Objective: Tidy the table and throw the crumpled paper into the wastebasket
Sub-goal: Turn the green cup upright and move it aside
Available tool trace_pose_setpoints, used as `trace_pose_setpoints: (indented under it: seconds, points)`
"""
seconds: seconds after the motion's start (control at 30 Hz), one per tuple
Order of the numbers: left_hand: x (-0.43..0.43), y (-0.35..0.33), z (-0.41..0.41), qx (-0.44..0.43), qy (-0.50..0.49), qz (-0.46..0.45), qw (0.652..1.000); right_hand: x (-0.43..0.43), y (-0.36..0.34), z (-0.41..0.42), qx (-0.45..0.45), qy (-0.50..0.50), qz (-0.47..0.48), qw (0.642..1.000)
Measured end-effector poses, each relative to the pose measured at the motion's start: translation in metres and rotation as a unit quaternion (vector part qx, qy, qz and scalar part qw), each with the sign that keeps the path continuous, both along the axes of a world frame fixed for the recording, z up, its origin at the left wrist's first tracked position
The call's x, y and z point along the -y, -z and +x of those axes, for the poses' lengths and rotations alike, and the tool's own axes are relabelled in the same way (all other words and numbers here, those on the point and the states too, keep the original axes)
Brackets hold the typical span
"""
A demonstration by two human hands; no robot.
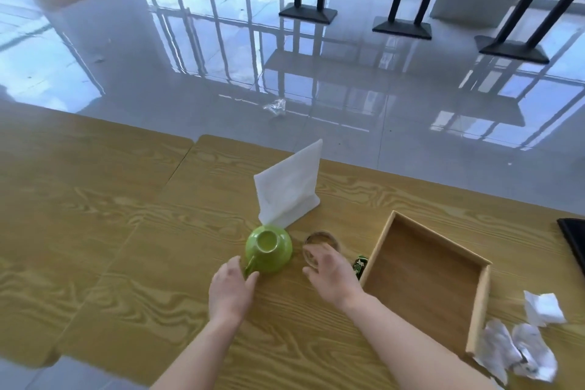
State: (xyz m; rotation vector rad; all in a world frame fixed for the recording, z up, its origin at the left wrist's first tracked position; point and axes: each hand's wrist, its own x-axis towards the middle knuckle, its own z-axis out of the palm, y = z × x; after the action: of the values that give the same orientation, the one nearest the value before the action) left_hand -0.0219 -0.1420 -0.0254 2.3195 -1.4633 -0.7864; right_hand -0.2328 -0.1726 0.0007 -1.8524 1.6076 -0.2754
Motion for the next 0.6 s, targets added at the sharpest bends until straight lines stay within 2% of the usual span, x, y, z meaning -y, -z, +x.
trace_pose_setpoints:
  seconds: [0.13, 0.43, 0.5, 0.6]
  points:
    - [0.007, 0.008, 0.006, 0.006, 0.010, -0.033, 0.999, 0.017, 0.003, 0.029, 0.032, 0.006, 0.007, 0.999]
    - [0.003, 0.004, 0.012, -0.016, 0.013, -0.097, 0.995, 0.019, 0.014, 0.036, 0.030, -0.006, 0.014, 0.999]
    - [0.002, -0.001, 0.015, -0.069, -0.021, -0.106, 0.992, 0.018, 0.013, 0.031, 0.049, -0.004, -0.003, 0.999]
    - [0.002, -0.013, 0.017, -0.268, -0.111, -0.066, 0.955, 0.021, 0.006, 0.021, 0.086, -0.001, -0.020, 0.996]
